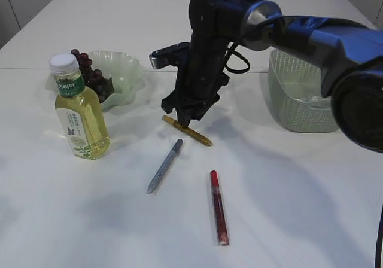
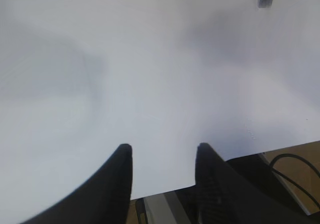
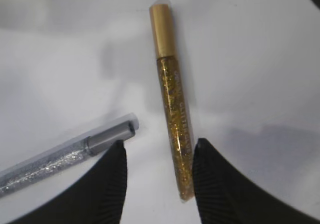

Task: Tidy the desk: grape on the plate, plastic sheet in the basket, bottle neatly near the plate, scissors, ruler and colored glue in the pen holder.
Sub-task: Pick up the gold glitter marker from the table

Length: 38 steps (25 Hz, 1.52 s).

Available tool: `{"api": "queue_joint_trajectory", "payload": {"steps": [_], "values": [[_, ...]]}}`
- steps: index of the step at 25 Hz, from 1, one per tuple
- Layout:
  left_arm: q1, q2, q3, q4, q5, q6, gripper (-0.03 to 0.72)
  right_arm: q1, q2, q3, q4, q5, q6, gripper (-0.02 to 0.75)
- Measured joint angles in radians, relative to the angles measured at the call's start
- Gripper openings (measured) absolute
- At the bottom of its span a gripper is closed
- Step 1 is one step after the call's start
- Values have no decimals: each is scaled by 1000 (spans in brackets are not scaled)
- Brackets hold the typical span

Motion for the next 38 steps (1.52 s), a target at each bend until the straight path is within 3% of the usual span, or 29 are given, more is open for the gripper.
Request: {"api": "queue_joint_trajectory", "payload": {"steps": [11, 38], "values": [[0, 0, 0, 0, -4, 0, 308, -4, 20, 0, -67, -2, -2, 352], [0, 0, 0, 0, -14, 4, 308, -7, 87, 0, -73, -7, -2, 351]]}}
